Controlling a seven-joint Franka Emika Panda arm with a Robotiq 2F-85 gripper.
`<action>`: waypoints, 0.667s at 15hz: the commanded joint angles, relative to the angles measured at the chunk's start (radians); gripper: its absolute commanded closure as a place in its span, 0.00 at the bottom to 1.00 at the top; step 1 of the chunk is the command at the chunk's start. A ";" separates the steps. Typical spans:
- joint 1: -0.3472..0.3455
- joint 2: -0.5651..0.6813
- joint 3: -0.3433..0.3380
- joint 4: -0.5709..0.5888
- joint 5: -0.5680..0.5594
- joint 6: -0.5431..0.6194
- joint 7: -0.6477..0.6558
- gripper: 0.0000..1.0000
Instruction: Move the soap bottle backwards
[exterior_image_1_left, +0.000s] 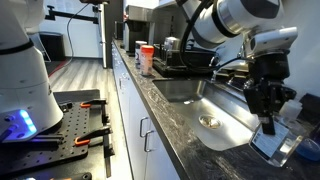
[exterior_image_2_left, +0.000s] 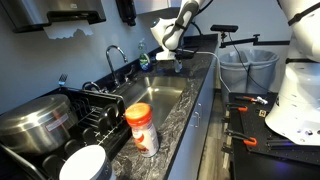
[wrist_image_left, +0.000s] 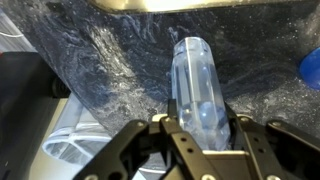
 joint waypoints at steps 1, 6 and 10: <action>0.012 -0.036 -0.021 0.006 0.002 0.017 0.015 0.83; 0.004 -0.042 -0.012 0.059 0.075 0.025 0.044 0.83; 0.009 -0.026 -0.022 0.080 0.136 0.019 0.020 0.58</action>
